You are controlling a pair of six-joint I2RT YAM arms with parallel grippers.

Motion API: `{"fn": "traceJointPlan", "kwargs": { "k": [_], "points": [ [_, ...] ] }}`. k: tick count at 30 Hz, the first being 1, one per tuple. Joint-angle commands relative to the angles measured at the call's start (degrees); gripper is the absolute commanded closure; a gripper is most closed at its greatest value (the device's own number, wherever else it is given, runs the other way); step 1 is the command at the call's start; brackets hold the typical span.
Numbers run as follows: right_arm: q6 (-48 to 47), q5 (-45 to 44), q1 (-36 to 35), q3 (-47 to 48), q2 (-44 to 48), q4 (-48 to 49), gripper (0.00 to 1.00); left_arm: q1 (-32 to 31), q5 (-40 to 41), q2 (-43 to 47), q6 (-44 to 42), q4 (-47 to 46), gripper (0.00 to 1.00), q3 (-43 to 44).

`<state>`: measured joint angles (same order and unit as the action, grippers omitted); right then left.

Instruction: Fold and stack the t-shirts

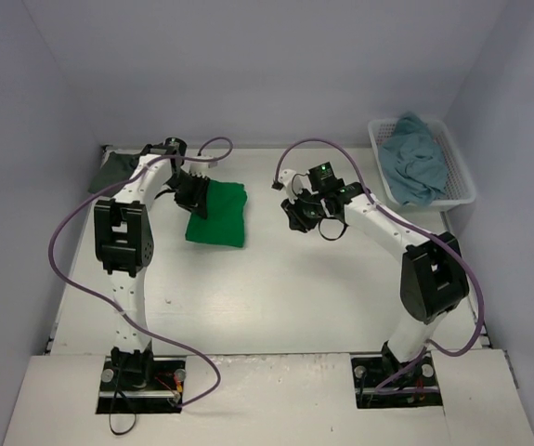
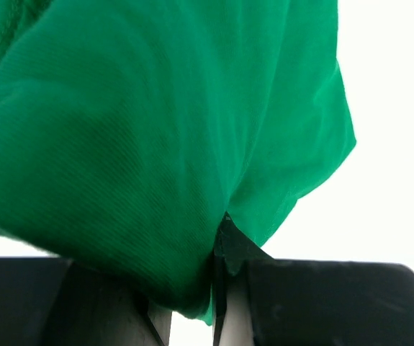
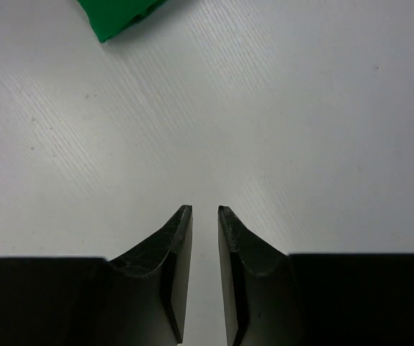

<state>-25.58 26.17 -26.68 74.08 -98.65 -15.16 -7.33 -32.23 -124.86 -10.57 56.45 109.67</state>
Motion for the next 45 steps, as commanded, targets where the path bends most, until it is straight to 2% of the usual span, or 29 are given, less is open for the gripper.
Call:
{"fn": "traceJointPlan", "kwargs": {
  "k": [1,7,22,28,35,45],
  "points": [
    [-0.3,1.9,0.6,-0.3,4.9,2.4,0.82,0.2,7.3,4.4,-5.2,3.9,1.00,5.2],
    [-0.2,3.1,0.7,-1.7,5.3,2.8,0.83,0.5,10.3,4.4,-6.4,5.1,1.00,9.4],
    [0.1,4.0,0.8,-2.4,5.3,2.9,0.85,0.7,15.1,4.7,-9.7,6.1,1.00,12.7],
    [0.3,4.4,0.8,-2.8,5.6,2.9,0.86,1.4,19.6,4.3,-11.1,6.0,1.00,15.0],
    [0.5,5.1,1.5,-2.9,6.0,2.9,0.87,2.1,25.9,4.0,-16.1,6.0,1.00,18.2],
    [1.1,6.9,2.2,-3.2,6.3,2.8,0.88,5.8,29.8,0.8,-24.8,6.3,1.00,25.9]
  ]
}}
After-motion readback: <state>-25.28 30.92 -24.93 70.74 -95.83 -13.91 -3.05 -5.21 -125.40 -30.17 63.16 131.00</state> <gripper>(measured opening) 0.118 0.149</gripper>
